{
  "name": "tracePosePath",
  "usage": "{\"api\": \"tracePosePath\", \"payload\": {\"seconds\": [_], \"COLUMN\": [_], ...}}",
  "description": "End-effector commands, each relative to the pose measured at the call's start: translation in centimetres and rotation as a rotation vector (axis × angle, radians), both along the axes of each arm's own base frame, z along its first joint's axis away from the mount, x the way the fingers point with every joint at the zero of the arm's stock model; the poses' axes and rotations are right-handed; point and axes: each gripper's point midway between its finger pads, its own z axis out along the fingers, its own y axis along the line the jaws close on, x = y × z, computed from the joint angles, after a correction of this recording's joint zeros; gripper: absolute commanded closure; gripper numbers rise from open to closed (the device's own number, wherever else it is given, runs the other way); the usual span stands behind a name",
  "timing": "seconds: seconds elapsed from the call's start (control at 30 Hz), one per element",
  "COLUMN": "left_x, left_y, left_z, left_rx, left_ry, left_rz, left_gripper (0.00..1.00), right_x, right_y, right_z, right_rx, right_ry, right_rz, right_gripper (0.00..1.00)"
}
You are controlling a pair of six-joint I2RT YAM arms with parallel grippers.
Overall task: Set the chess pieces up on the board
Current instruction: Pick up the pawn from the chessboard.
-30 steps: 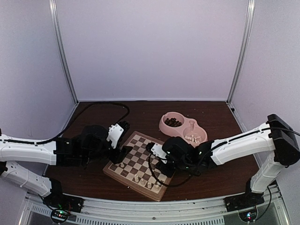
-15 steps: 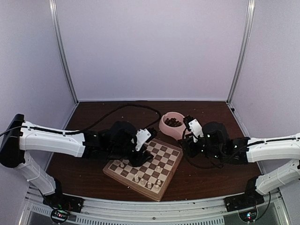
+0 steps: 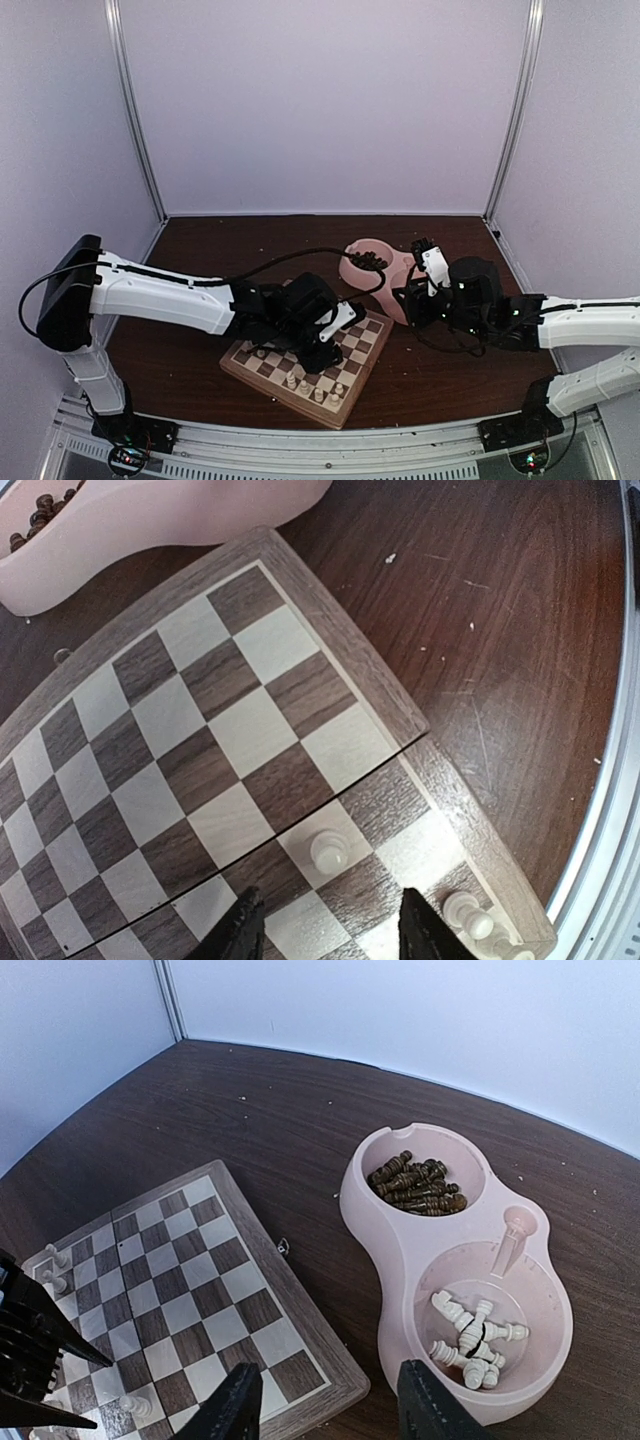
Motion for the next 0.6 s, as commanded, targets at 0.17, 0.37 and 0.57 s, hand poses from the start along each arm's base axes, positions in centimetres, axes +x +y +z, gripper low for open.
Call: {"api": "tracePosePath", "payload": {"seconds": [0.17,0.37,0.57], "left_x": [0.6,1.0,1.1], "left_y": [-1.0,-1.8,-1.8], "left_z": [-0.1,-1.1,-1.5], "left_rx": [0.036,0.064,0.080], "left_ry": [-0.027,-0.022,-0.026], "left_rz": [0.013,0.005,0.007], "left_gripper": [0.54,0.63,0.70], "right_x": [0.5,0.4,0.3], "right_y": [-0.1,-0.2,-0.5], "right_z": [0.2,0.4,0.6], "right_rx": [0.019,0.025,0.034], "right_ry": [-0.003,-0.007,-0.014], "right_rz": [-0.021,-0.021,-0.031], "right_gripper": [0.51,0.51,0.51]}}
